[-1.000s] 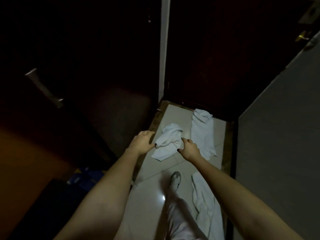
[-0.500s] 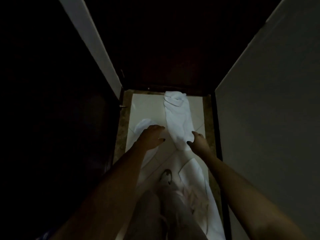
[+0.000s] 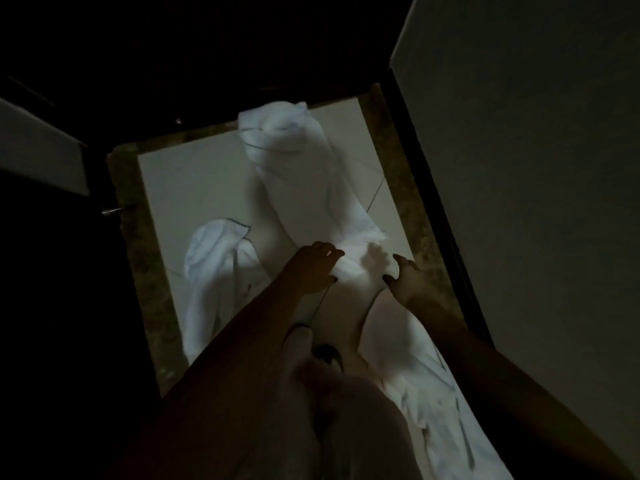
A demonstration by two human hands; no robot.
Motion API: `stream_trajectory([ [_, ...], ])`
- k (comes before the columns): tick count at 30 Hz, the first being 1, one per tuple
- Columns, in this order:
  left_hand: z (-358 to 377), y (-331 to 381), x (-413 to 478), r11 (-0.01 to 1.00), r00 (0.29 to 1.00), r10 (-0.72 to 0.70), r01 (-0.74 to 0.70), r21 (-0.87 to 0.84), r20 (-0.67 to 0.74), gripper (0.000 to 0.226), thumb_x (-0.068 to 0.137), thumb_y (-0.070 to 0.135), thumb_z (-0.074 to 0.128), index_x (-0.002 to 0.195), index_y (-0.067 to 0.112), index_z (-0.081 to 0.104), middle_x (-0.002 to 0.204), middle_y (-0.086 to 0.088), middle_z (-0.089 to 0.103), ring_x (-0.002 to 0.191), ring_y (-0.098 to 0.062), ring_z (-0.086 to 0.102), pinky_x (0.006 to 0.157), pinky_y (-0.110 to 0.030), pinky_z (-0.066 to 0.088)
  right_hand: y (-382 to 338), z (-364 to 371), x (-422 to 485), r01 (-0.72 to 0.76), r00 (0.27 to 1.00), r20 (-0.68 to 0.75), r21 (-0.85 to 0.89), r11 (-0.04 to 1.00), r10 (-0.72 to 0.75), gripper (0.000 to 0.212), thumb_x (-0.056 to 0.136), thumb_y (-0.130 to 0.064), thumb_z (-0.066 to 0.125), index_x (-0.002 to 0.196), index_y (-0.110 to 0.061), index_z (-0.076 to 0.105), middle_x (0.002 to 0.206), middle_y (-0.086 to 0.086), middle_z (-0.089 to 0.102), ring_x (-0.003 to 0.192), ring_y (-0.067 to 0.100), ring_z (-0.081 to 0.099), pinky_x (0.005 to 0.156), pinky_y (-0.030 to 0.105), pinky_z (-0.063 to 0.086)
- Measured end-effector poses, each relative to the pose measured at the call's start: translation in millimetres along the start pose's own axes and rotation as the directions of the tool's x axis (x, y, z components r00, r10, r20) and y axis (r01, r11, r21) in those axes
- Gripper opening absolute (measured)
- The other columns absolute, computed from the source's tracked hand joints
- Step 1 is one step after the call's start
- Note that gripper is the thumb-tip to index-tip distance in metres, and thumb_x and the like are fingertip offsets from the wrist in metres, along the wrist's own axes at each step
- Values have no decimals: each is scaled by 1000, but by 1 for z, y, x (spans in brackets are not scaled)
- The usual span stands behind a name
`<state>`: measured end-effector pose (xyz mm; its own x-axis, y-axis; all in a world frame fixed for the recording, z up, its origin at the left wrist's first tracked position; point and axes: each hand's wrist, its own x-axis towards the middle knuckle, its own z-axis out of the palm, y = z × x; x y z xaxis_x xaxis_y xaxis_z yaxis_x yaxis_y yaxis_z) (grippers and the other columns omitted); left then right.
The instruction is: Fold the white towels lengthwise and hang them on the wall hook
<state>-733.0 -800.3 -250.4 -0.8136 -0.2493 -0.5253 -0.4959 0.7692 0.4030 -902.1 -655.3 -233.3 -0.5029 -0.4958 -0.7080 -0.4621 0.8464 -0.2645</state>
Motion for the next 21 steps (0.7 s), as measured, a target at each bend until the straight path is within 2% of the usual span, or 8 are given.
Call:
stream_trajectory([
  [5,86,-52,125,993,993,109,-110,33,33,64,93,31,59,148,15,30,154,-8,30,140,-27,29,112,-41,26,46,52,120,93,991,-110,148,985,-77,43,97,-18,56,137,-2,49,130,20,58,120,36,55,100,36,43],
  [7,107,-70,170,987,989,150,-150,60,5,65,92,32,59,148,18,30,154,-6,29,141,-25,27,112,-39,24,63,65,161,138,982,-157,195,971,-108,44,94,-13,61,135,0,51,130,20,58,120,36,55,100,34,41],
  [10,130,-84,221,961,963,268,-266,77,-25,67,92,35,60,149,22,28,154,-2,30,141,-22,26,115,-37,21,83,85,210,220,961,-199,128,967,-192,49,91,-7,64,137,2,49,132,21,57,120,36,55,103,34,40],
  [13,146,-89,251,939,939,343,-341,48,-26,68,90,36,63,148,28,30,153,0,33,140,-22,26,114,-41,23,96,104,249,238,949,-227,62,969,-218,54,88,-9,67,139,-6,50,127,19,60,114,34,58,100,36,44],
  [15,147,-96,263,944,946,324,-322,77,-20,63,86,35,67,143,24,40,143,-5,43,132,-25,36,107,-40,30,96,113,263,196,959,-215,27,980,-186,49,90,-16,65,138,-13,53,128,17,57,121,33,51,100,37,43],
  [18,135,-102,271,963,971,239,-239,124,10,48,83,37,69,126,19,54,123,-6,58,114,-25,51,95,-34,35,97,122,270,187,946,-273,16,982,-176,39,91,-16,63,128,-5,60,127,18,58,123,34,48,100,36,41],
  [21,109,-105,247,984,985,169,-166,-68,36,35,82,35,71,110,16,65,110,-5,67,103,-23,59,78,-24,34,86,112,247,240,923,-345,166,957,-171,29,92,-9,61,118,4,64,114,20,65,108,33,58,91,37,45],
])
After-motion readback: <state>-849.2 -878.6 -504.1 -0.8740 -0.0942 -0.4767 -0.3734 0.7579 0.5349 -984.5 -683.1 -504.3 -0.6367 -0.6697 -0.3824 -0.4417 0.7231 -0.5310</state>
